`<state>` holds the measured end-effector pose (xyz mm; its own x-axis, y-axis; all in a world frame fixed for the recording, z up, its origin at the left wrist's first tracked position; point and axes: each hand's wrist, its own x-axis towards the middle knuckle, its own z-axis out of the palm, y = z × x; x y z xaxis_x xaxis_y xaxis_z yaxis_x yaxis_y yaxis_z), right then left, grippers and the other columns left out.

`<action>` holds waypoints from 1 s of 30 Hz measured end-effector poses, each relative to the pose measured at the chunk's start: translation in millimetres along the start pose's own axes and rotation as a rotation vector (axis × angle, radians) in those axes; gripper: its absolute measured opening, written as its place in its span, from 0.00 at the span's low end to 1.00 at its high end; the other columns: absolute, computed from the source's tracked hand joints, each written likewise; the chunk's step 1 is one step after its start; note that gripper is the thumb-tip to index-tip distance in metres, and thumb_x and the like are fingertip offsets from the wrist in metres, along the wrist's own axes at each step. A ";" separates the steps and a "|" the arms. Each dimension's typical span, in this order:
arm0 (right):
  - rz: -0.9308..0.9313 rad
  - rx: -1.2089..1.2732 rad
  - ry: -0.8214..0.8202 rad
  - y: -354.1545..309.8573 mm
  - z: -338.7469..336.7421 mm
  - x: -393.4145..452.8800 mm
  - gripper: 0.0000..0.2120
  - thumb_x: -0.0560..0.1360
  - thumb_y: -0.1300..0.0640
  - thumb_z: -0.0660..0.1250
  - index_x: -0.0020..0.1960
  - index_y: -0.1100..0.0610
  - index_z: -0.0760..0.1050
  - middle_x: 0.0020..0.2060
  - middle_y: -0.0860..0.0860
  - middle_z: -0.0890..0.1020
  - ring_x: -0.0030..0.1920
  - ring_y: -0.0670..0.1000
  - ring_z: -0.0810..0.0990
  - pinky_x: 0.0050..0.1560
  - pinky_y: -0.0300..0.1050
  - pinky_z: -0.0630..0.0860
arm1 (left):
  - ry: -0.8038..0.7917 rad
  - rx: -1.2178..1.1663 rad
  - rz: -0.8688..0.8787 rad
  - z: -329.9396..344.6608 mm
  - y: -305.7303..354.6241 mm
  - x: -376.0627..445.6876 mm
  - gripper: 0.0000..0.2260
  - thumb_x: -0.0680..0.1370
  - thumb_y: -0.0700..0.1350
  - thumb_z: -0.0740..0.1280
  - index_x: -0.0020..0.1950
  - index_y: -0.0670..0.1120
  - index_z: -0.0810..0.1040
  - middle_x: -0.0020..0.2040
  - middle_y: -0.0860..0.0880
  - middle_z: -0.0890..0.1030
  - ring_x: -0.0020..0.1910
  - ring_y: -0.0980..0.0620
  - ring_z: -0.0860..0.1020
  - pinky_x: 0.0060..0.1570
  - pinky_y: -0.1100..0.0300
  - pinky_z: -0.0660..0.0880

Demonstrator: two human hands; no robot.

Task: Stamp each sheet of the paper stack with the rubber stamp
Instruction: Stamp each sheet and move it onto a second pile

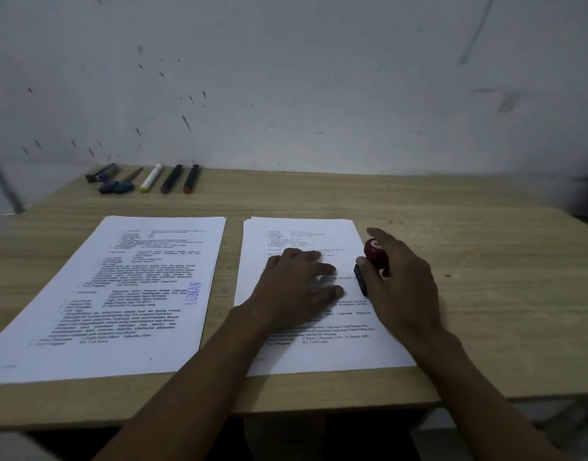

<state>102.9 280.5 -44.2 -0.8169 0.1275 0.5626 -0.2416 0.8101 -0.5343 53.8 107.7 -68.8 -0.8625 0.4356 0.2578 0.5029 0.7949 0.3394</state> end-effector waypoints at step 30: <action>-0.044 -0.118 0.100 1.4 17.5 0.0 0.13 0.80 0.51 0.61 0.56 0.58 0.79 0.39 0.53 0.81 0.42 0.56 0.77 0.41 0.48 0.72 | 0.002 0.005 0.001 0.3 -1.3 -1.6 0.23 0.76 0.64 0.60 0.68 0.56 0.73 0.73 0.51 0.68 0.72 0.47 0.63 0.69 0.47 0.60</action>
<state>93.4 271.6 -56.0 -0.7492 0.1420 0.6470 -0.2079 0.8770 -0.4332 54.5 106.1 -70.0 -0.8619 0.4353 0.2599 0.5033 0.7967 0.3346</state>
